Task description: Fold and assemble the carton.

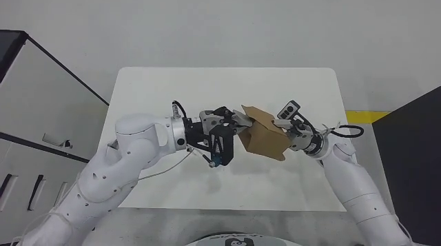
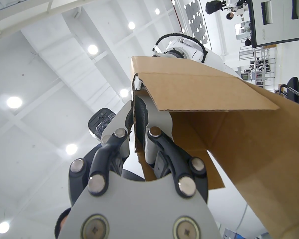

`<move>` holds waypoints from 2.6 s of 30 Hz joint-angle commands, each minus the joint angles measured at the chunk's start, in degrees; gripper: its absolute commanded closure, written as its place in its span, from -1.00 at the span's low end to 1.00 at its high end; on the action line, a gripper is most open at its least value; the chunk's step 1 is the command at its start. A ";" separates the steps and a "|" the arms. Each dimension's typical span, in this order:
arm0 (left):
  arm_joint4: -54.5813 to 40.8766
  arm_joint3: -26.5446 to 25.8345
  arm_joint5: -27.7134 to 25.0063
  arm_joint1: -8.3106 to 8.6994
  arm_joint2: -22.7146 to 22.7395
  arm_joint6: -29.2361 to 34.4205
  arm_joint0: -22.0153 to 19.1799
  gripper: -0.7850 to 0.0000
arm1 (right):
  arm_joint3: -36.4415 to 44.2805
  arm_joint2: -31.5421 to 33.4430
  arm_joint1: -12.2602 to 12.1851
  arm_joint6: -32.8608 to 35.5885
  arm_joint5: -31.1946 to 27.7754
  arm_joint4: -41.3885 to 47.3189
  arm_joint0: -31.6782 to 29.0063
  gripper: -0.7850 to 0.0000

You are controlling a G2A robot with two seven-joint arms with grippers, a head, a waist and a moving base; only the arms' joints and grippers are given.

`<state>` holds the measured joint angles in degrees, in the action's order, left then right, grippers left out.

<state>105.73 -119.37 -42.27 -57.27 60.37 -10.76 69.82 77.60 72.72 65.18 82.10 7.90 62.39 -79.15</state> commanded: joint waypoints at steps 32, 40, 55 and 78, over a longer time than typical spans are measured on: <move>0.48 1.89 -0.11 -1.01 -4.53 1.11 -3.17 1.00 | -1.46 -0.51 0.01 2.19 -0.27 0.14 1.08 1.00; 0.53 2.17 -0.30 -1.12 -5.07 1.03 -3.23 1.00 | -1.63 -0.69 0.03 2.58 -0.25 0.20 1.31 1.00; 0.45 2.56 -0.10 -1.30 -5.04 1.24 -3.87 1.00 | -2.07 -0.64 0.02 2.95 -0.59 0.26 1.52 1.00; 0.36 1.01 0.14 -0.90 -2.54 1.85 -2.10 1.00 | -2.60 -0.16 -0.04 3.72 -0.89 1.09 1.36 1.00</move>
<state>106.05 -118.16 -42.17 -58.22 57.54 -9.02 67.50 75.04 72.50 65.16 85.79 7.00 63.47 -77.78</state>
